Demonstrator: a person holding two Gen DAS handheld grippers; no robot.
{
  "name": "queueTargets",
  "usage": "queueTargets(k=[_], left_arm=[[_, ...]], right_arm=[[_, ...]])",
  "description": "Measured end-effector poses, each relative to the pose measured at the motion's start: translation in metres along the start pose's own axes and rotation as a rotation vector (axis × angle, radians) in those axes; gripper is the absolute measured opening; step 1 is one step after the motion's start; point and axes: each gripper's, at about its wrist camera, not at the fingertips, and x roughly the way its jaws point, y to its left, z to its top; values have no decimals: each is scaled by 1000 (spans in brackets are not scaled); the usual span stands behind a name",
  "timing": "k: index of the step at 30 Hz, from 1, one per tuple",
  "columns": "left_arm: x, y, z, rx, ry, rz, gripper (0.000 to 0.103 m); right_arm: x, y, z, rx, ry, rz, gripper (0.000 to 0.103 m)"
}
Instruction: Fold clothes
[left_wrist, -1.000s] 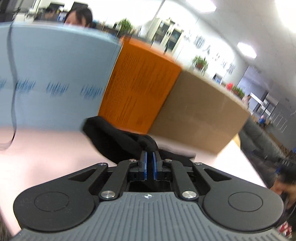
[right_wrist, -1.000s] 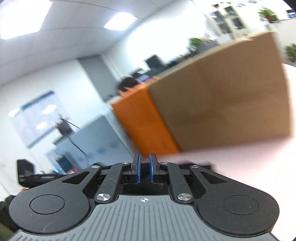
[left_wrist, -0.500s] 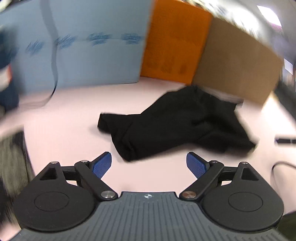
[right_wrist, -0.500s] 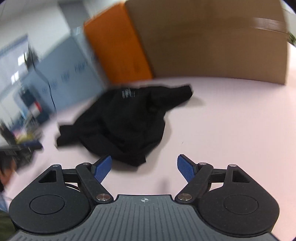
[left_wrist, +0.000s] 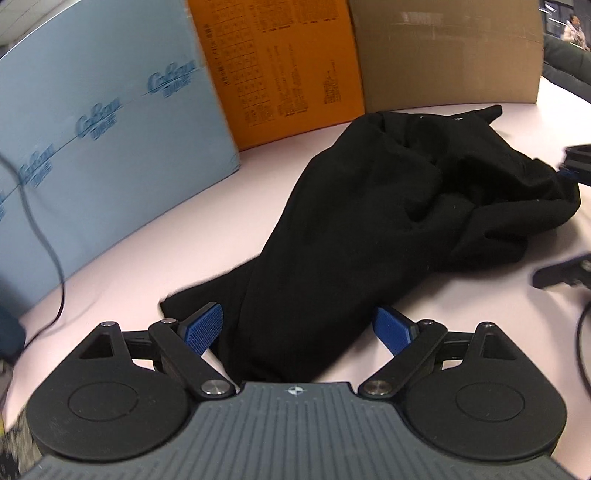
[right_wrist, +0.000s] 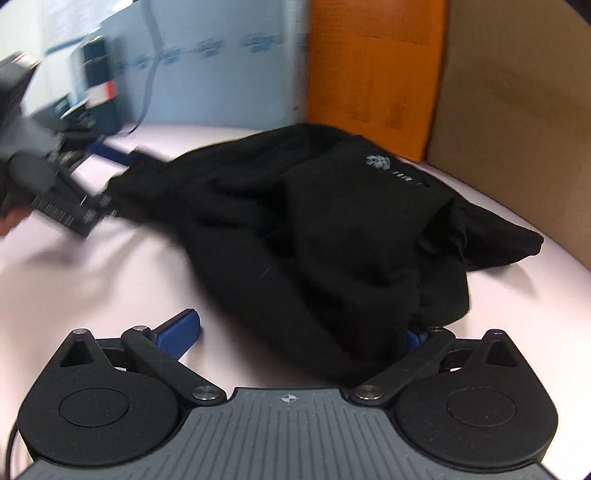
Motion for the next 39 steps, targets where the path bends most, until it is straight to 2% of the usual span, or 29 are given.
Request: queueTargets(k=[1,2,3,4,5,6,7,8,11,14,17,19,22,24,25,27,28,29,30,33,35,37,39], left_arm=[[4,0,4,8,-7,-7,87],[6,1,7,7,-22,-21,84],[7,4,10,-6,-35,-59,76],[9,8,13,-31,-40,-116,46],[11,14,17,-70,-45,-167,25],[12,22,23,-126,-51,-208,21],[13,30,28,-183,-57,-249,17],[13,40,34,-252,-70,-288,14],[12,77,51,-492,-132,-331,14],[6,97,69,-596,-169,-359,14],[-16,101,83,-611,-208,-459,14],[-35,99,86,-610,-227,-527,14],[-61,94,81,-603,-244,-589,14],[-75,90,72,-600,-244,-607,14],[-80,86,66,-593,-241,-611,15],[-83,76,55,-550,-217,-606,32],[-81,66,49,-521,-190,-587,63],[-79,55,44,-491,-167,-570,86],[-76,41,40,-452,-154,-566,89],[-59,-9,41,-315,-104,-600,89],[-48,-45,49,-252,-95,-585,89],[-44,-74,59,-227,-138,-556,89],[-39,-89,71,-237,-196,-493,89]], right_arm=[[6,-1,4,11,-10,1,103],[9,-4,7,20,-23,23,98],[9,-10,10,36,-39,64,76],[10,-17,15,67,-50,111,60],[12,-25,23,120,-39,153,34],[13,-37,31,202,-26,203,27],[12,-49,39,291,-23,258,27],[9,-64,46,399,-58,324,26],[-8,-113,63,719,-227,476,26],[-17,-146,68,917,-310,580,26],[-38,-155,63,999,-356,734,26],[-57,-153,53,1028,-364,797,26],[-89,-147,32,1048,-375,836,26],[-111,-142,15,1061,-397,828,26],[-122,-140,6,1072,-409,821,26],[-140,-138,-11,1101,-429,788,26],[-147,-137,-18,1117,-435,762,26],[-151,-136,-24,1137,-441,744,26],[-154,-135,-30,1160,-449,734,26],[-155,-130,-36,1224,-479,719,26],[-151,-127,-32,1259,-501,718,26],[-148,-123,-20,1264,-510,733,26],[-145,-119,-3,1221,-503,766,26]])
